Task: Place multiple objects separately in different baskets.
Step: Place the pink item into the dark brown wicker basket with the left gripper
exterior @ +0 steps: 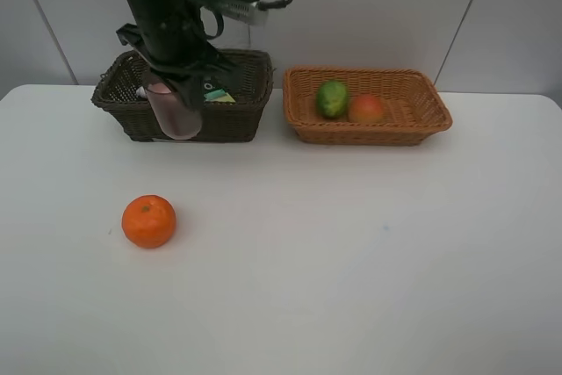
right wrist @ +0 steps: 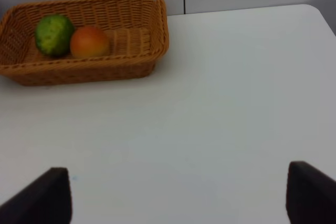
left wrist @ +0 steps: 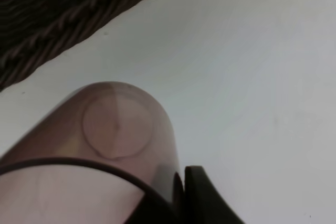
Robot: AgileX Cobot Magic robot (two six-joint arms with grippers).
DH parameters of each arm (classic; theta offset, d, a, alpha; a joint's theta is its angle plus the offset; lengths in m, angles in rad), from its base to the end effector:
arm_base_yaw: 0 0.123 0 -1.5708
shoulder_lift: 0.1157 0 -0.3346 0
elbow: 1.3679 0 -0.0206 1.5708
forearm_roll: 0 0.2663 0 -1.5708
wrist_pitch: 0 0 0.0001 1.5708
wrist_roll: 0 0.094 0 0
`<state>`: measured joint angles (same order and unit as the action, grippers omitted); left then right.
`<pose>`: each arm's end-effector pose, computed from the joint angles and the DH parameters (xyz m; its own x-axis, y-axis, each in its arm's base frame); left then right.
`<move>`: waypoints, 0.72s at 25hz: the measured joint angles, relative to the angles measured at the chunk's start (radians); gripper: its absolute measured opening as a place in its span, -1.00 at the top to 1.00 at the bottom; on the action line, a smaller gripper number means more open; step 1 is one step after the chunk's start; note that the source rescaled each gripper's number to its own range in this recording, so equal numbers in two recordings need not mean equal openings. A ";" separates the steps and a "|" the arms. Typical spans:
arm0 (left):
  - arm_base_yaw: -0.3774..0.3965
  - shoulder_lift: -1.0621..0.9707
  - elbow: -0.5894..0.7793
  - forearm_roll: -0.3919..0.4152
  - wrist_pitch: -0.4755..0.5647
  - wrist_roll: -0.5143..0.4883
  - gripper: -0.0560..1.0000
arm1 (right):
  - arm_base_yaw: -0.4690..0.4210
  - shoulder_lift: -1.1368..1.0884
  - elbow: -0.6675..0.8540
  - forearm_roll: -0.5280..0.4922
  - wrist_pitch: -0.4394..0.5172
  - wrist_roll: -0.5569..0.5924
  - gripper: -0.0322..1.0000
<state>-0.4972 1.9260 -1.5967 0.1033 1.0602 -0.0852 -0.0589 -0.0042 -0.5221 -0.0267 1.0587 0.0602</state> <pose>0.3910 -0.2025 0.2871 -0.8621 0.4287 -0.2703 0.4243 0.9022 0.0774 -0.0419 0.0003 0.2898 -0.4255 0.0723 -0.9021 0.1000 0.9945 0.0325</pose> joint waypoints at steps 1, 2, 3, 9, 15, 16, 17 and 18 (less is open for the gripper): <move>0.009 -0.002 -0.016 0.002 0.018 -0.020 0.89 | 0.000 0.000 0.000 0.000 0.000 0.000 -0.47; 0.018 -0.004 -0.032 0.002 0.036 -0.039 0.89 | 0.000 0.000 0.000 0.000 0.000 0.000 -0.47; 0.026 -0.004 -0.050 0.003 0.051 -0.056 0.89 | 0.000 0.000 0.000 0.000 0.000 0.000 -0.47; 0.073 -0.004 -0.137 0.003 0.093 -0.129 0.89 | 0.000 0.000 0.000 0.000 0.000 0.000 -0.47; 0.125 -0.006 -0.150 0.022 0.068 -0.156 0.89 | 0.000 0.000 0.000 0.000 0.000 0.000 -0.47; 0.134 -0.006 -0.150 0.026 0.053 -0.156 0.89 | 0.000 0.000 0.000 0.000 0.000 0.000 -0.47; 0.141 -0.006 -0.150 0.029 0.033 -0.156 0.89 | 0.000 0.000 0.000 0.000 0.000 0.000 -0.47; 0.148 -0.006 -0.150 0.029 0.011 -0.157 0.89 | 0.000 0.000 0.000 0.000 0.000 0.000 -0.47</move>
<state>-0.3490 1.9203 -1.7472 0.1327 1.0717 -0.2424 -0.0589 -0.0042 -0.5221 -0.0267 1.0587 0.0602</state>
